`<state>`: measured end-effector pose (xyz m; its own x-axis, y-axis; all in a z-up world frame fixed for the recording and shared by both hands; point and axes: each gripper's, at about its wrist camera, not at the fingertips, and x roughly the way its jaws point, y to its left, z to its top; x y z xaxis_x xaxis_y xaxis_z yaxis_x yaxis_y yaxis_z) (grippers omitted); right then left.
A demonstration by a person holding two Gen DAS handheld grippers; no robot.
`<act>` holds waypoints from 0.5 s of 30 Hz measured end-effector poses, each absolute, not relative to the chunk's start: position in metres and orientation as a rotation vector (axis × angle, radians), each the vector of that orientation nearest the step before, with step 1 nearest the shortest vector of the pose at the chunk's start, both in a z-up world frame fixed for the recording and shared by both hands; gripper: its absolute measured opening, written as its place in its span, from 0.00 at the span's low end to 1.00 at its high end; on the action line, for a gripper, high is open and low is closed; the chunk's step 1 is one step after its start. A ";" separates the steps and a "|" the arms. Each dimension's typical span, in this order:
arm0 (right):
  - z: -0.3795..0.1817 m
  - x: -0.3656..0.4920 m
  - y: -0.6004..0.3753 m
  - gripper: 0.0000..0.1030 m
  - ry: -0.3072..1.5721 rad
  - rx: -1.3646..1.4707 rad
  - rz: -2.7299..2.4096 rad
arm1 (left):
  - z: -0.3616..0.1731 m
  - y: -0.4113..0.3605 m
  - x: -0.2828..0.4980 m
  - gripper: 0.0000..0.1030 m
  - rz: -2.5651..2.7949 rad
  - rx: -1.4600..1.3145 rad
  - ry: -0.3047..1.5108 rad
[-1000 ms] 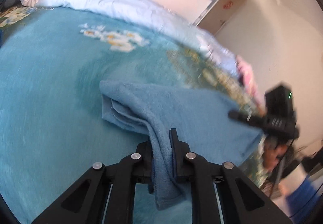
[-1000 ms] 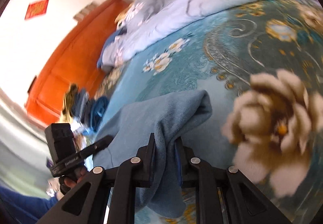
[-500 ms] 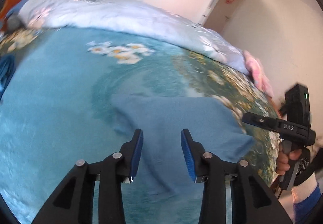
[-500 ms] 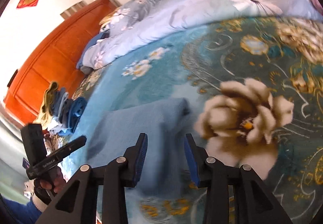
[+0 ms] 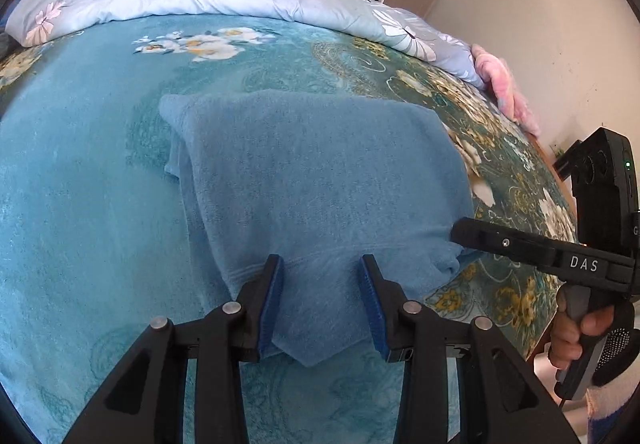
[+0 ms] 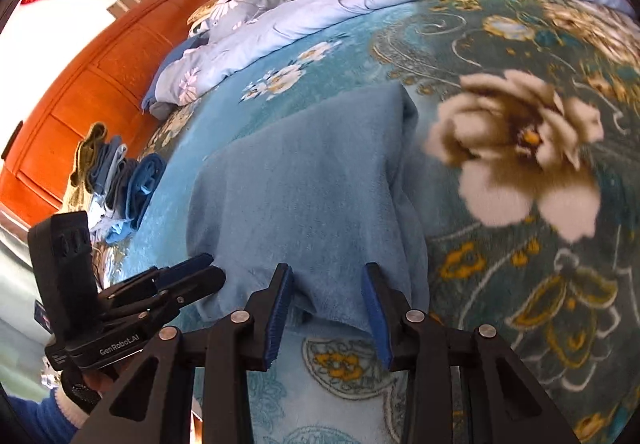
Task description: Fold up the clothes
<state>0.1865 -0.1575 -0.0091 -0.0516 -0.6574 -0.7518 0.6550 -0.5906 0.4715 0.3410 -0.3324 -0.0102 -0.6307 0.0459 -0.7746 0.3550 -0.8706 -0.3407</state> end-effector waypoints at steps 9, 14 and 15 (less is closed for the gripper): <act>0.010 0.195 -0.143 0.45 -0.043 1.197 -1.845 | 0.014 -0.354 0.361 0.46 -2.573 1.156 0.776; 0.006 0.184 -0.130 0.56 -0.119 1.199 -1.882 | 0.008 -0.379 0.365 0.64 -2.487 1.121 0.836; 0.004 0.180 -0.129 0.61 -0.134 1.208 -1.887 | 0.004 -0.385 0.364 0.67 -2.464 1.128 0.873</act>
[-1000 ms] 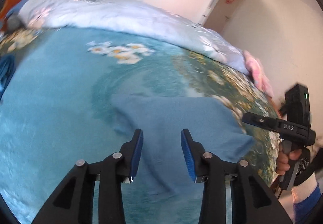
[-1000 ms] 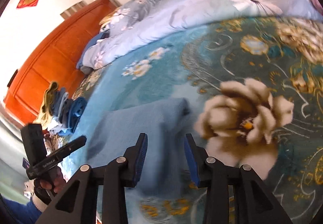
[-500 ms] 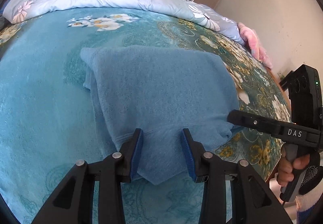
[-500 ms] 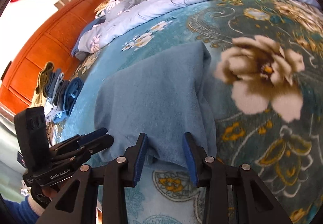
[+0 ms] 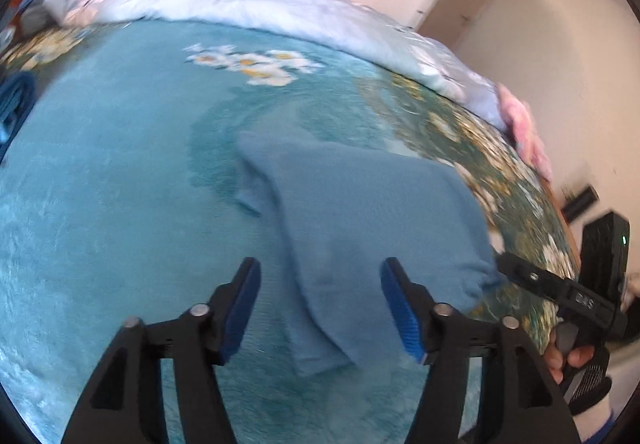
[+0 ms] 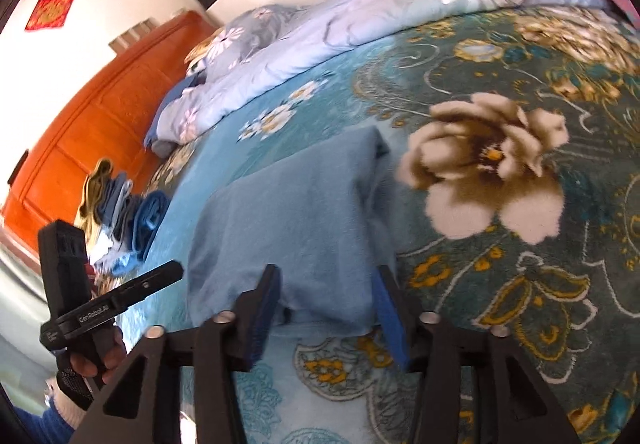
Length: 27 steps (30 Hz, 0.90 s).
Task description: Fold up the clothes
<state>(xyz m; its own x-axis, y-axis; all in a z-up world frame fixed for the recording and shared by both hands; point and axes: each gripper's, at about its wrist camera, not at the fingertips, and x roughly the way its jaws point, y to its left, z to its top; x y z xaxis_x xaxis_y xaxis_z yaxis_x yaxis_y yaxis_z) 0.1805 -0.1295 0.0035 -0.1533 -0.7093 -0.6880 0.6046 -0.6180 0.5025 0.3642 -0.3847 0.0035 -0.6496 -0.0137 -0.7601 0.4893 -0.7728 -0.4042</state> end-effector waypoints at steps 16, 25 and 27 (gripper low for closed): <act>-0.030 0.135 -0.154 0.70 -0.282 1.285 -1.779 | -0.029 -0.399 0.332 0.67 -2.457 1.202 1.094; -0.034 0.138 -0.166 0.61 -0.291 1.304 -1.681 | -0.032 -0.397 0.330 0.63 -2.496 1.193 1.253; -0.037 0.137 -0.165 0.49 -0.336 1.324 -1.649 | -0.036 -0.401 0.331 0.53 -2.466 1.168 1.348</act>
